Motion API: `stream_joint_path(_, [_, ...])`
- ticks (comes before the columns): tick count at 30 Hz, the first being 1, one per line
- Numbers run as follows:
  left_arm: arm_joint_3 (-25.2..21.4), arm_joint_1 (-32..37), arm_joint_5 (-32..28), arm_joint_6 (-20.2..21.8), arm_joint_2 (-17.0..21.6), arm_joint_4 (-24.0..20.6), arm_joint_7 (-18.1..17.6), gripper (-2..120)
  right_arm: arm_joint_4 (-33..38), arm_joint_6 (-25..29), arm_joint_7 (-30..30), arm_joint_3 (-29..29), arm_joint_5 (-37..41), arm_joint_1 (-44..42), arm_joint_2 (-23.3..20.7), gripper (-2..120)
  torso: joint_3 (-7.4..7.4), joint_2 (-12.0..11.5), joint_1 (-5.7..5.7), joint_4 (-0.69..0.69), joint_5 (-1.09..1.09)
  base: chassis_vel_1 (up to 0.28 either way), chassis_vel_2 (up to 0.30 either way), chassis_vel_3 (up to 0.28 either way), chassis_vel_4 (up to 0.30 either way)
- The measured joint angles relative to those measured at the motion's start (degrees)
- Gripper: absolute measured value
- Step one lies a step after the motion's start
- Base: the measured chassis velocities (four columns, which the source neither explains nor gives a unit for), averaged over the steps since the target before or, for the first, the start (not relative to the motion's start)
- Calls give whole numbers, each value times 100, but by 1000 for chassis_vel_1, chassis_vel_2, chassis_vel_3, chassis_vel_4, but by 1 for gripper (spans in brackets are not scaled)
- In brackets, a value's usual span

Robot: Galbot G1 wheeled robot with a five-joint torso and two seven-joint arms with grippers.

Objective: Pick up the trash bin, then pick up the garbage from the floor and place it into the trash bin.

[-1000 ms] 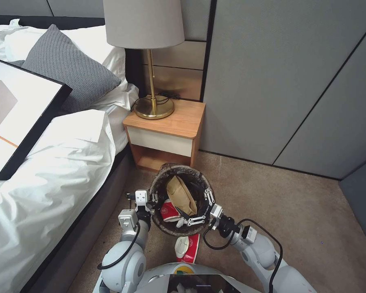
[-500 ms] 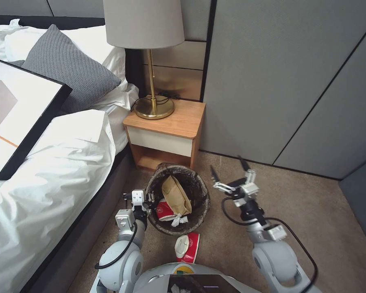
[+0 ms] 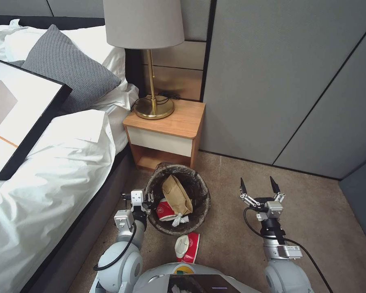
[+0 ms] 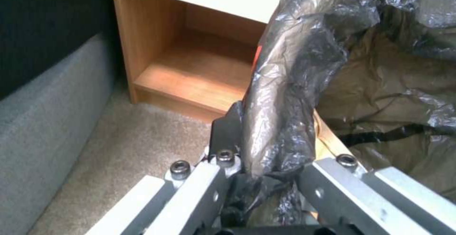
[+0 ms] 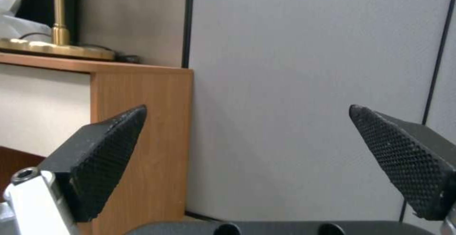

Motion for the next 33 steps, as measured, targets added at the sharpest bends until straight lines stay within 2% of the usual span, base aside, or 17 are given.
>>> stream_joint_path(18, [13, 17, -49, 17, 2, -52, 1, 2, -157, 12, -73, 73, 161, 157, -7, 100, 0, 0, 0, 0, -1, 0, 0, 0, 0])
stream_joint_path(33, [0, 60, -35, 31, 11, -94, 2, 2, -196, -224, -152, 170, 390, 499, -141, 100, 0, 0, 0, 0, -1, 83, 71, 80, 81])
